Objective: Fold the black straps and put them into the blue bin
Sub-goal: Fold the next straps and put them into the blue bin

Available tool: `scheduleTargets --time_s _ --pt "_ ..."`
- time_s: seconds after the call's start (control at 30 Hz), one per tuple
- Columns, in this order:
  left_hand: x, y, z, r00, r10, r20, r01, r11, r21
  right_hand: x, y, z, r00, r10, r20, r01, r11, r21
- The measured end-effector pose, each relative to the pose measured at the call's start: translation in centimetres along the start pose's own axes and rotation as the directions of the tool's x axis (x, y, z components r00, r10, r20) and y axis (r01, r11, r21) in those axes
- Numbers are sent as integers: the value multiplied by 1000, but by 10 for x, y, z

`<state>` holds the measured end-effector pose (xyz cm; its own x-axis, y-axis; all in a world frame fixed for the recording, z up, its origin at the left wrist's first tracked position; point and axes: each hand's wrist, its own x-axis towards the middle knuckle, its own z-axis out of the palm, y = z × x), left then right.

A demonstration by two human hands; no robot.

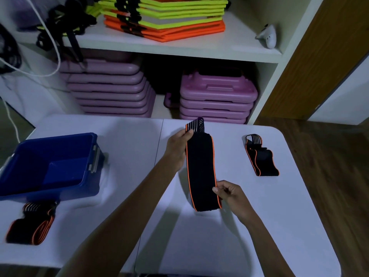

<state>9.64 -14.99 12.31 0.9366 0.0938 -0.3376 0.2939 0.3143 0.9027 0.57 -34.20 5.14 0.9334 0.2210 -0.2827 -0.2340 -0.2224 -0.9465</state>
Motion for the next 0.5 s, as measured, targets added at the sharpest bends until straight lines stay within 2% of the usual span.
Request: scheduleTargets --time_s 0.37,0.43,0.5 --pt "-12 23 -3 966 240 -90 -233 969 84 12 -7 8 997 59 -47 -54 992 111" --pt "-17 27 2 955 284 -83 -272 953 130 18 -13 9 989 31 -143 -24 999 47" --pt "-21 27 6 945 313 -90 -297 942 158 22 -29 11 940 -80 -333 68 997 -46"
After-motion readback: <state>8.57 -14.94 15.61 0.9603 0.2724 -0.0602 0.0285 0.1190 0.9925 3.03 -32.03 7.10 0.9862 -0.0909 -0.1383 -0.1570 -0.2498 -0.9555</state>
